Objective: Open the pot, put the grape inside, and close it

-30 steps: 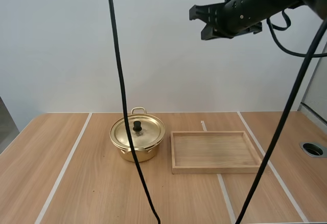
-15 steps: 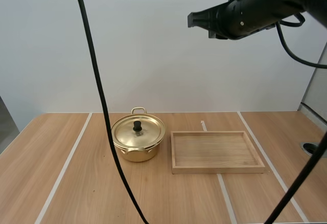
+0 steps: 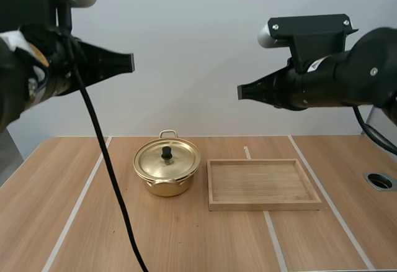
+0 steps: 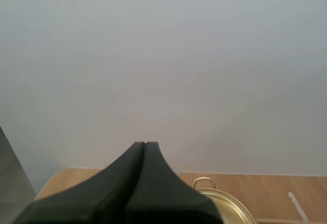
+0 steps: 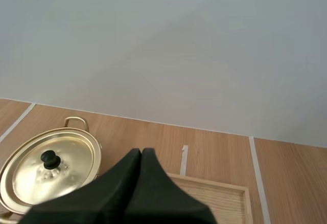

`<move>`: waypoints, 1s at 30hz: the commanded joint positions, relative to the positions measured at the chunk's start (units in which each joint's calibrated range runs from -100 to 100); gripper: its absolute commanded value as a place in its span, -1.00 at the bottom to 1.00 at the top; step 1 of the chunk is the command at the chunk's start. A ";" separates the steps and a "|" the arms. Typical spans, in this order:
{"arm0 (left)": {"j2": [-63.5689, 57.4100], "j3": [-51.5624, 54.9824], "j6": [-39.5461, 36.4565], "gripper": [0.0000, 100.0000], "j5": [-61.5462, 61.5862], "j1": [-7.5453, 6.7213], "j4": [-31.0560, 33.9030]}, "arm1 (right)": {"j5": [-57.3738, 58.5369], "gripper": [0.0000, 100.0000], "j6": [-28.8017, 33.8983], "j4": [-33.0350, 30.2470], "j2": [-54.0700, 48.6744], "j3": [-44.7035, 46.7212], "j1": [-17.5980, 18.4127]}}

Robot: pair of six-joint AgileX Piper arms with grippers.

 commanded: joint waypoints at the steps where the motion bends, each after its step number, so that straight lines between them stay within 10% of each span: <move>1: -3.38 3.38 -1.25 -1.00 0.88 0.01 0.60 | -1.40 -1.00 -1.47 -0.70 -5.22 2.91 0.11; 16: -23.52 16.02 -0.96 -1.00 3.43 0.01 0.40 | 5.84 -1.00 -1.24 -0.82 -24.83 10.86 0.11; 30: -27.15 32.69 4.89 -1.00 -17.33 0.01 0.40 | -21.17 -1.00 -1.45 -4.11 -33.28 28.71 0.11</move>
